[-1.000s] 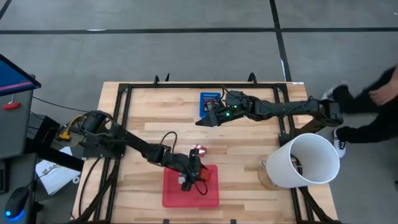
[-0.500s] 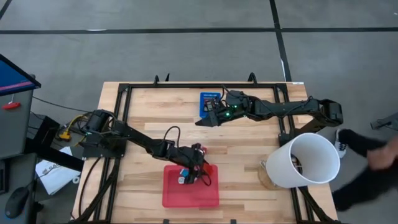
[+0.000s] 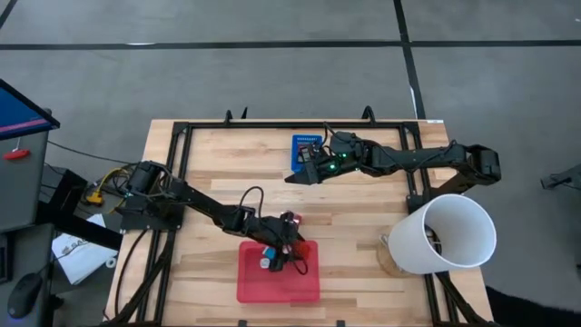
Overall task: Pick & Place Office items
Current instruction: Put the bottom red charger adapter into the red bin, then put the red charger adapter into the red bin, then return to Home Position
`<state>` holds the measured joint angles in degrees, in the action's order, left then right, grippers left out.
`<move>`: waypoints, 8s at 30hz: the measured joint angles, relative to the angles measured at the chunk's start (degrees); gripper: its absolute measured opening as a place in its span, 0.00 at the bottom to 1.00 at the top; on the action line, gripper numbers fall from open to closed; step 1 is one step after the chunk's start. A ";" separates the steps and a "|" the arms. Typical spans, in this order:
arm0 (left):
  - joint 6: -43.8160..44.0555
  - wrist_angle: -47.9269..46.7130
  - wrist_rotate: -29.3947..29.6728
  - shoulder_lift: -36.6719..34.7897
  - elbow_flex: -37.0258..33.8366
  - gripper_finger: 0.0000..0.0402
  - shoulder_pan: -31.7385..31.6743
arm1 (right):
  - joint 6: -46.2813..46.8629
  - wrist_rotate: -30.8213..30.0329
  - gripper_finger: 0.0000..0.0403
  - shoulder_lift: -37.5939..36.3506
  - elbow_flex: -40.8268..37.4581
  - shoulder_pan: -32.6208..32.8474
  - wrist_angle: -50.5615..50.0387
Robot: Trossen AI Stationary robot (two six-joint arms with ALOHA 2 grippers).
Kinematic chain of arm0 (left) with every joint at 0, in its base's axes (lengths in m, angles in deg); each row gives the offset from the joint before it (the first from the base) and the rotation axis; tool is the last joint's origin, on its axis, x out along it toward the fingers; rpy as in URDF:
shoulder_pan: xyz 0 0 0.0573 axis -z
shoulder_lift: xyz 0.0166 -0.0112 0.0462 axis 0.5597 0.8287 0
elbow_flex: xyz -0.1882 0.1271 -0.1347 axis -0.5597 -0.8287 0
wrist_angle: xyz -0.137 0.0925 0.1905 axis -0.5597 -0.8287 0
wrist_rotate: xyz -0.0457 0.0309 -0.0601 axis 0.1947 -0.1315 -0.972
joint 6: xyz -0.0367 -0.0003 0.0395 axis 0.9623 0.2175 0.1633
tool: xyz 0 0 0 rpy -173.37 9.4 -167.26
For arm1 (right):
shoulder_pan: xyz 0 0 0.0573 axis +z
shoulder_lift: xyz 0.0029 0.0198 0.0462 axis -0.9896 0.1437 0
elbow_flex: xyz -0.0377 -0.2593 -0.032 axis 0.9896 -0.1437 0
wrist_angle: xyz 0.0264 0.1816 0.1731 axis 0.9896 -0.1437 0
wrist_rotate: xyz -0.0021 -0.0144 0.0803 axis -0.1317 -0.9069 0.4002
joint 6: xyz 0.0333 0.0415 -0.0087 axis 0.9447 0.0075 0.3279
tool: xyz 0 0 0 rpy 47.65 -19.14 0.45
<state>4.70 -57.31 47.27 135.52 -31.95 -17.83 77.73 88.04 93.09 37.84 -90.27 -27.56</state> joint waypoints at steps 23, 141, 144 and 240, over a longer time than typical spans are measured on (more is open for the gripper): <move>-8.92 -33.38 -2.38 -19.05 0.02 0.69 -9.56 | -0.66 0.36 0.55 0.00 -0.02 2.21 -2.20; 15.69 -25.85 10.33 0.46 14.99 0.96 5.14 | -23.68 -19.29 0.55 -22.64 -0.02 2.16 -28.99; 12.79 -26.81 13.76 -4.61 13.31 0.92 4.96 | -25.36 -18.81 0.55 -22.76 -0.02 2.16 -29.24; 8.87 -22.54 12.80 -93.35 -50.73 0.35 -10.29 | -44.28 -30.33 0.55 -52.48 -11.65 5.88 -31.03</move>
<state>13.57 -79.84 60.06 42.17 -82.68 -28.12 33.45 57.71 40.61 26.19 -84.39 -58.59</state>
